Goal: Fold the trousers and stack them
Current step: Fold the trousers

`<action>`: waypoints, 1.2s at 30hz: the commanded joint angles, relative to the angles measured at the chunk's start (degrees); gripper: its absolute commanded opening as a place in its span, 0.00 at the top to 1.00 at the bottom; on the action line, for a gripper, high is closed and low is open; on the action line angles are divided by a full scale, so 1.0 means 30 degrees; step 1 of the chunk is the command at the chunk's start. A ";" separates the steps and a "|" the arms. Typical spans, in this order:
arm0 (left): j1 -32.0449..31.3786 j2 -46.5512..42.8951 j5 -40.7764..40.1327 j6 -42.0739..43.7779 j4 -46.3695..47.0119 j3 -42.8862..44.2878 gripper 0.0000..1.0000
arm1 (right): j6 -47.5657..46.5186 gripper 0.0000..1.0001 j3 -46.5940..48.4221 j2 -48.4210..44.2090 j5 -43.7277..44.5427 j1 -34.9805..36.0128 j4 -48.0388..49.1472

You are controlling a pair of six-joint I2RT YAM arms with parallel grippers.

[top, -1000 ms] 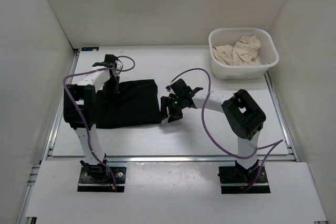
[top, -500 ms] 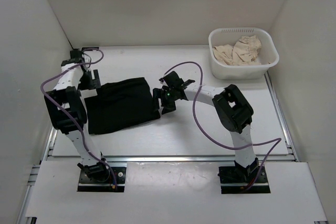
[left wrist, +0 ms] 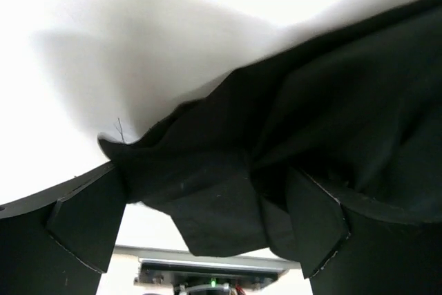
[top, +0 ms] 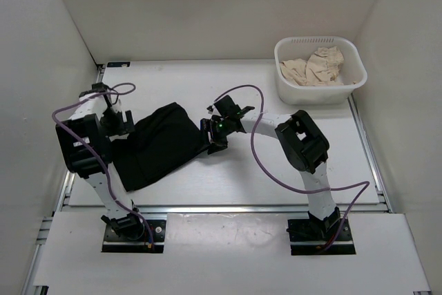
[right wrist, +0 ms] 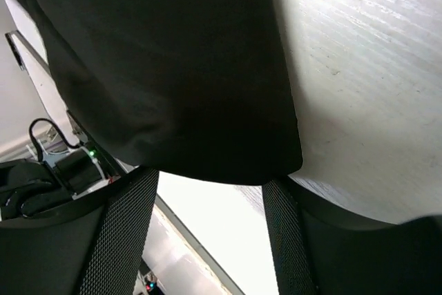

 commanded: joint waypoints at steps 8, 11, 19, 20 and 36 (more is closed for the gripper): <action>0.0032 -0.1802 -0.3714 -0.0004 0.1137 0.5083 0.00 | -0.3040 0.27 -0.1123 -0.1866 0.1069 -0.0390 -0.2518; 0.0032 -0.1980 -0.3397 -0.0004 0.1813 0.5083 0.00 | -0.3919 0.24 -0.1125 -0.2247 0.1247 -0.0566 -0.3249; 0.1522 -0.2564 -0.3487 -0.0004 0.1587 0.4210 0.00 | -0.3894 0.17 0.2297 -0.1431 0.2592 -0.1120 -0.3487; 0.1961 -0.2798 -0.2960 -0.0004 0.1349 0.3798 0.00 | -0.3718 0.17 0.2564 -0.1225 0.2798 -0.1122 -0.3255; 0.3782 -0.2948 0.1761 -0.0004 0.1054 -0.1363 0.00 | -0.0817 0.68 0.3973 0.3113 -0.0247 -0.1122 -0.0208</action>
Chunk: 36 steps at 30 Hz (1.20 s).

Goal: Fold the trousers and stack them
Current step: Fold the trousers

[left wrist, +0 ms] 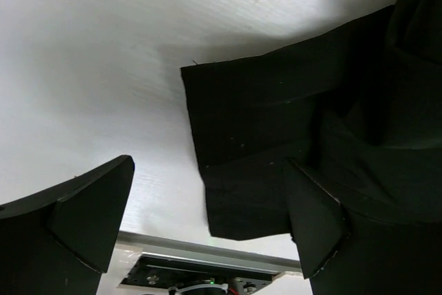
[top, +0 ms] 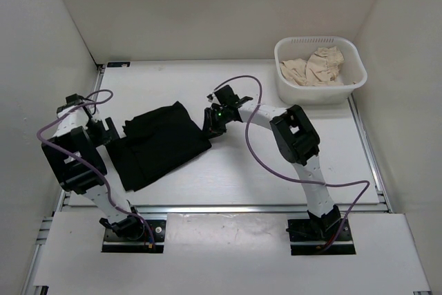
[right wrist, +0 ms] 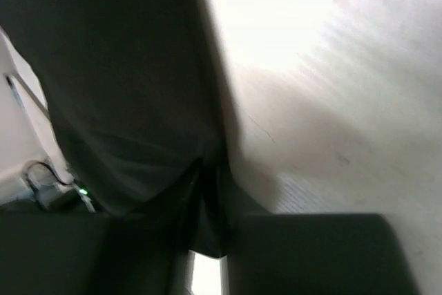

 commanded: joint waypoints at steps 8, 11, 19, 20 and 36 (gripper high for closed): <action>-0.0814 0.1199 0.2987 0.0004 0.0070 0.2630 0.00 | 0.5321 1.00 -1.0370 -0.6086 0.0718 -0.2355 0.7519; -0.1462 0.1546 0.3368 0.0004 -0.0370 0.3744 0.00 | 0.4720 1.00 -1.2686 -0.8491 0.2329 -0.3441 0.6854; -0.3601 0.1756 0.3777 0.0004 -0.1250 0.4186 0.00 | 0.2019 1.00 -1.5035 -1.3031 0.3854 -0.6101 0.1698; -0.3777 0.1754 0.4012 0.0004 -0.1424 0.4186 0.00 | 0.2193 1.00 -1.5445 -1.3617 0.3856 -0.6428 0.1520; -1.5053 0.3537 0.6062 0.0004 -0.5264 0.8869 0.00 | 0.0351 0.34 -1.5742 -1.6670 0.6317 -0.6285 -0.2933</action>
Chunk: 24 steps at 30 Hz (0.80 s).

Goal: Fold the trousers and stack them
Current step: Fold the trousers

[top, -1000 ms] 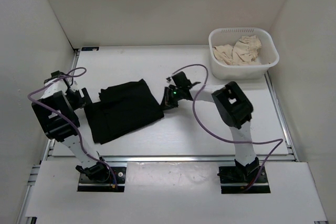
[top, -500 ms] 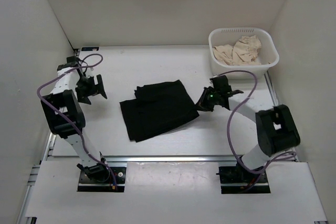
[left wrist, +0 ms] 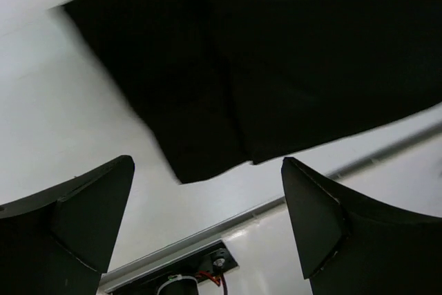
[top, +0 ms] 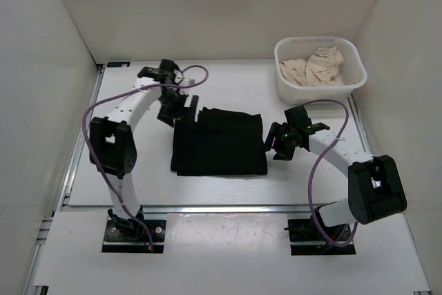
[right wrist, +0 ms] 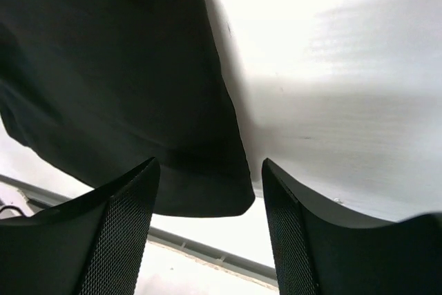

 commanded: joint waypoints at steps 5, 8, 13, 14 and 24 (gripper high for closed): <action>-0.2605 0.4065 0.1225 0.0011 -0.0905 0.2028 0.13 | -0.1648 0.33 0.1240 0.0366 0.0335 -0.0246 -0.0507; -0.2605 0.5504 0.1664 0.0011 -0.0731 0.2761 0.31 | -0.1443 0.33 0.0625 0.0366 0.0335 -0.0246 0.0050; -0.2781 0.6269 0.1488 0.0011 -0.0555 0.2558 0.31 | -0.1238 0.33 0.0215 0.0366 0.0159 -0.0422 0.0693; -0.2781 0.6475 0.1227 0.0011 -0.0553 0.2558 0.26 | -0.1238 0.33 0.0215 0.0366 0.0159 -0.0422 0.0695; -0.3570 0.7297 0.3156 0.0011 -0.0788 0.3144 0.42 | -0.0859 0.33 -0.0137 0.0952 -0.0222 -0.0422 0.1427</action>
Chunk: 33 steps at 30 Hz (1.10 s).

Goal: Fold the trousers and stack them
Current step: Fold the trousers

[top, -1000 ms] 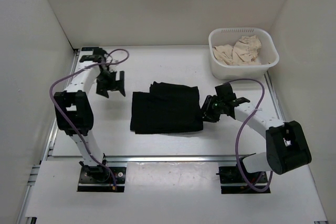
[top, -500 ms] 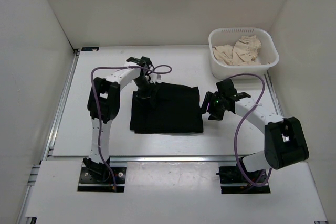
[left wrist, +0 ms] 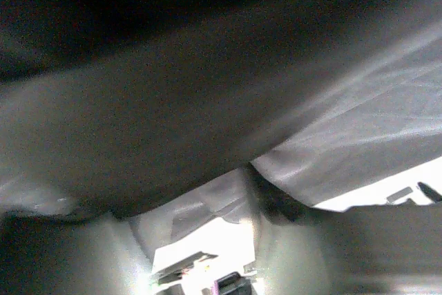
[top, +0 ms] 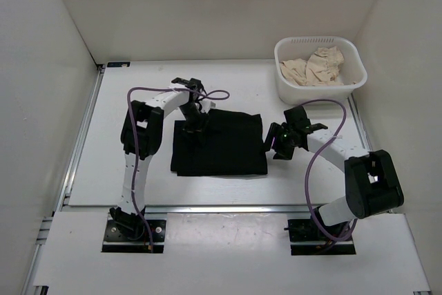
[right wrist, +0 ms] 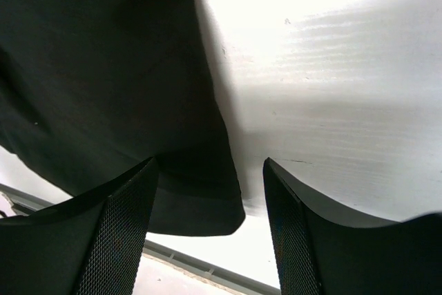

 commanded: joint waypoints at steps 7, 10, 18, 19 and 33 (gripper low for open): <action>-0.0461 0.0225 0.1753 0.0142 -0.0411 0.1031 0.86 | 0.0404 0.33 -0.0304 0.0297 -0.0317 -0.0101 0.0699; -0.0461 0.0430 0.2105 0.0142 -0.1083 0.1529 0.86 | 0.0404 0.33 -0.0480 0.0297 -0.0317 -0.0101 0.0699; -0.0957 -0.2788 0.1288 0.0142 -0.2140 0.5918 0.86 | 0.0404 0.25 -0.0890 0.0297 0.0035 -0.0277 0.0496; -0.1191 -0.3953 0.1054 0.0142 -0.2140 0.6245 0.86 | 0.0201 0.22 -0.0890 0.0297 0.0238 -0.0451 0.0494; 0.6061 -0.8747 -0.1033 0.0142 0.1809 -0.5466 0.86 | 0.0226 0.14 0.1862 0.0295 0.0006 0.0454 0.0932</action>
